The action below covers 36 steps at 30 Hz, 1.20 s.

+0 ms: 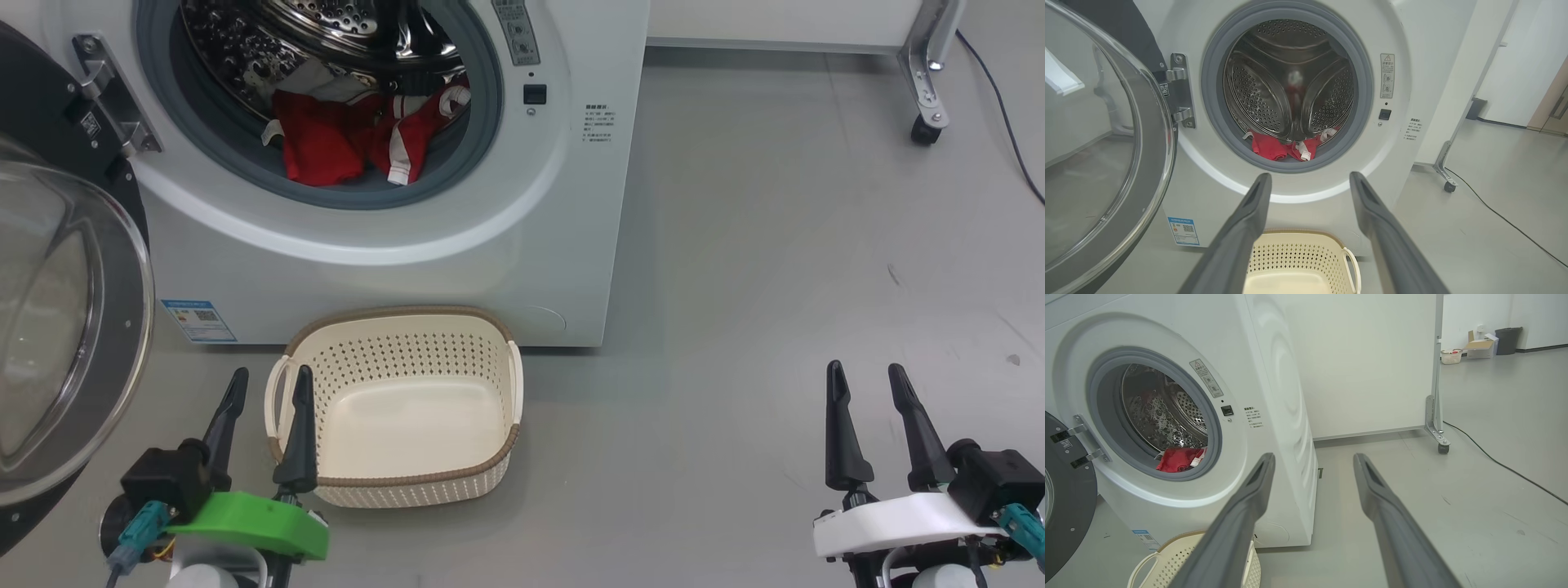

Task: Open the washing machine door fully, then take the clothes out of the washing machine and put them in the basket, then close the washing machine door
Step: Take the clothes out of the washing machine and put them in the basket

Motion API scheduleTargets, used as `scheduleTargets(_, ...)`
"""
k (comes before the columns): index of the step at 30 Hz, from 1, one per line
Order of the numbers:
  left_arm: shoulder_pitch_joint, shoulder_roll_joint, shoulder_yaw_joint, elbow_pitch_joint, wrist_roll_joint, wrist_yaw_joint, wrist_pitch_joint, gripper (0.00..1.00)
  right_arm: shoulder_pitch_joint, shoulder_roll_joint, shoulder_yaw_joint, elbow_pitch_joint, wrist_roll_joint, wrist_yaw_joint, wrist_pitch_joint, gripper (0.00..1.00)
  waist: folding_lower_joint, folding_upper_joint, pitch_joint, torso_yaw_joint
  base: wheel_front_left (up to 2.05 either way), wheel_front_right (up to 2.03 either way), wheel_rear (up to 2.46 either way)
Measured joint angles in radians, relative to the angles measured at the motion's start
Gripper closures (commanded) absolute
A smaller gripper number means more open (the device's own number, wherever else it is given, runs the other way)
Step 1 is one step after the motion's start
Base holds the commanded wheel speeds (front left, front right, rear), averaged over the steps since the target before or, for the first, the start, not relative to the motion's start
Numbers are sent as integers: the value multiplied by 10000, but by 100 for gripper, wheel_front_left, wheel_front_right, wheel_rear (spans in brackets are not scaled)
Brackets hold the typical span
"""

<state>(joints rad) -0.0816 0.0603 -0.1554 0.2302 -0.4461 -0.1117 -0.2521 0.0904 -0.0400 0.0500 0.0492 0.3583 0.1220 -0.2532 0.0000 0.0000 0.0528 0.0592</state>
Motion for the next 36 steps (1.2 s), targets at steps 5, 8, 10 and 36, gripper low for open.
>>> scheduleTargets(5,0,86,10,2,178,12,2,0,0,2,-2,4,0,0,0,0,0,0,-10,23,115,-115,0)
scheduleTargets(8,0,82,10,2,178,12,2,0,0,2,-2,4,2,0,0,0,0,0,-13,38,100,-100,0)
scheduleTargets(10,0,79,12,2,178,12,2,0,0,2,-4,4,2,0,0,0,0,0,-17,47,90,-90,0)
scheduleTargets(36,3,-19,-36,-17,186,8,2,0,0,8,15,27,15,0,0,0,0,0,-23,30,34,-34,0)
